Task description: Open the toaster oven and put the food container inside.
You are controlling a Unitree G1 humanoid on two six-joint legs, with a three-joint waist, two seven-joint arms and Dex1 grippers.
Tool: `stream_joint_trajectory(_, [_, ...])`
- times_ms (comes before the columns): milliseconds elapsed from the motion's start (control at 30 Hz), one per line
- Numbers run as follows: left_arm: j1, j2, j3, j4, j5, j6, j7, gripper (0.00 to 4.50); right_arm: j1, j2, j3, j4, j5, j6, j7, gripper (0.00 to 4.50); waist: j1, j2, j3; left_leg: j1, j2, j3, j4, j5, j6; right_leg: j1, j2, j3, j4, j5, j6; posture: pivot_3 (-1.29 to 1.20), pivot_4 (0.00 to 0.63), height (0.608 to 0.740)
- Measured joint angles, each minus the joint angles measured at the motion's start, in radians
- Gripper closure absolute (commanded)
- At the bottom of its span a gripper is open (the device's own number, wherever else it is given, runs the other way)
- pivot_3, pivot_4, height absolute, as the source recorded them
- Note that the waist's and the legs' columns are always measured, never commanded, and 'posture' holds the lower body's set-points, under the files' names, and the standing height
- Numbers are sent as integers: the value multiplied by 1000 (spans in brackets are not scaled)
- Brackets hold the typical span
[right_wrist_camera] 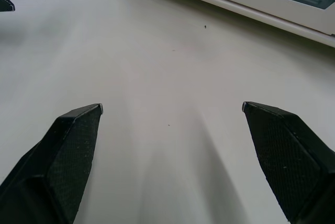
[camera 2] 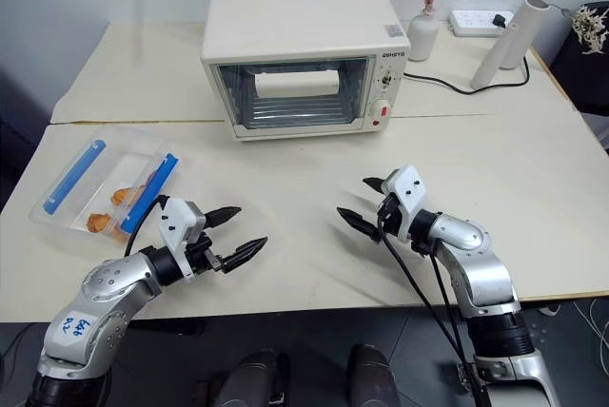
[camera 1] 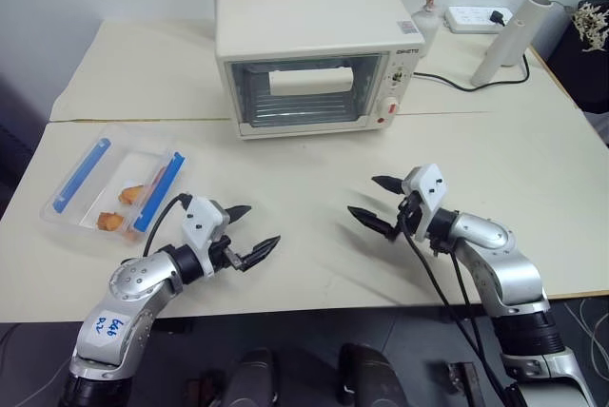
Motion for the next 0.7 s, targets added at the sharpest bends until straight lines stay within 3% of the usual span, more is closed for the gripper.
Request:
stream_joint_trajectory(567, [-1,-7,-2,-2,-27,44,4,0,-6,-17,0,-2,15,28,27,29,0,0,0,0,0,0,0,0,0,0,0,0,0,0,0,0,150,740])
stream_joint_trajectory(700, [-1,-8,3,-40,-95,95,-3,0,-9,-23,0,-4,19,36,37,29,-1,0,0,0,1,0,0,0,0,0,0,0,0,0,0,0,150,740])
